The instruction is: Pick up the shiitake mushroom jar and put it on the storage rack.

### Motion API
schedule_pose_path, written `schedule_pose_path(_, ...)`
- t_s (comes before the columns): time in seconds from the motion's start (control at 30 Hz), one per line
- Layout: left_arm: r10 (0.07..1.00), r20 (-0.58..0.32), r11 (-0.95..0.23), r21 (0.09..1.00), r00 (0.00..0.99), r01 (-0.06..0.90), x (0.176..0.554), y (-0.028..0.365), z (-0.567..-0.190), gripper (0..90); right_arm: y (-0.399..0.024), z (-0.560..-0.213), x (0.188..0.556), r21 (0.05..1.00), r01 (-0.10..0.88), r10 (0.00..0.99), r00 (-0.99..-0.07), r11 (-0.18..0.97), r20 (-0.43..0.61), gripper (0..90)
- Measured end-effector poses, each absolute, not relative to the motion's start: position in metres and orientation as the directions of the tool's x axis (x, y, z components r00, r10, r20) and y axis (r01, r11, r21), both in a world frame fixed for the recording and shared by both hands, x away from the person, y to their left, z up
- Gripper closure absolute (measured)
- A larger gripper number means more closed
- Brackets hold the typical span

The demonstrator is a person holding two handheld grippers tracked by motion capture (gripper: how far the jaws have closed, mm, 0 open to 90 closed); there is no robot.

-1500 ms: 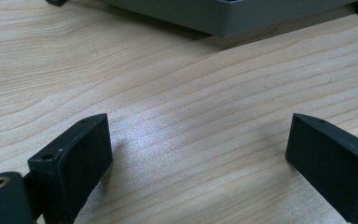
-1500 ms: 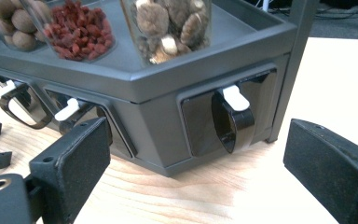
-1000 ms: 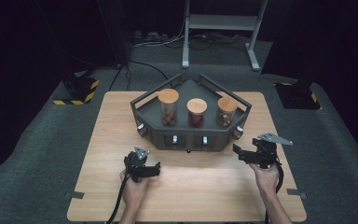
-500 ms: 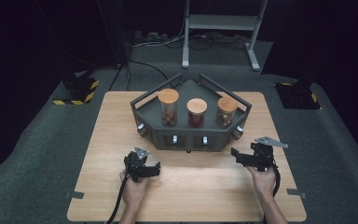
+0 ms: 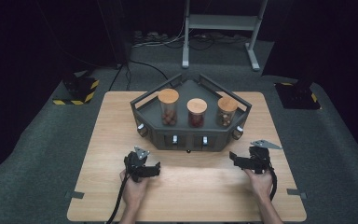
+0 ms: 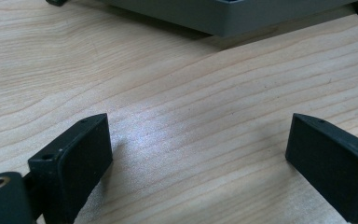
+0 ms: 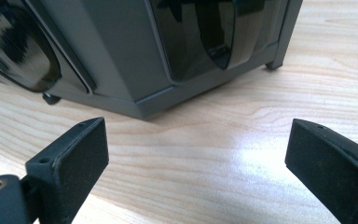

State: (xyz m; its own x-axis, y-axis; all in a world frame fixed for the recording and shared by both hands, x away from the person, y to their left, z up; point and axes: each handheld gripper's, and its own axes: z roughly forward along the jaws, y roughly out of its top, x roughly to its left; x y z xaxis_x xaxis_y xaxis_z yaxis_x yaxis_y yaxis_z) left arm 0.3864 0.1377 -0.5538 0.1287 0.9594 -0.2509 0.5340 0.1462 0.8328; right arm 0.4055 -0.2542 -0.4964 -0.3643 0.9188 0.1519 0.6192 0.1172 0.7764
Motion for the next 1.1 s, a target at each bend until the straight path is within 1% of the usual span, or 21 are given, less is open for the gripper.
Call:
schedule_pose_path(0.5, 0.959, -0.251, 0.146, 0.833, 0.129, 0.534, 0.386, 0.138, -0.554, 6.7, -0.243, -0.522, 0.409, 0.723, 0.667, 0.93, -0.355, 0.18, 0.095, 5.3)
schedule_pose_path(0.9, 0.959, -0.251, 0.147, 0.833, 0.129, 0.534, 0.386, 0.138, -0.554, 6.7, -0.233, -0.537, 0.41, 0.697, 0.682, 0.931, -0.361, 0.221, 0.057, 4.6)
schedule_pose_path(1.1, 0.96, -0.251, 0.146, 0.833, 0.128, 0.534, 0.386, 0.138, -0.554, 6.7, -0.231, -0.541, 0.407, 0.709, 0.661, 0.929, -0.369, 0.247, 0.021, 4.2)
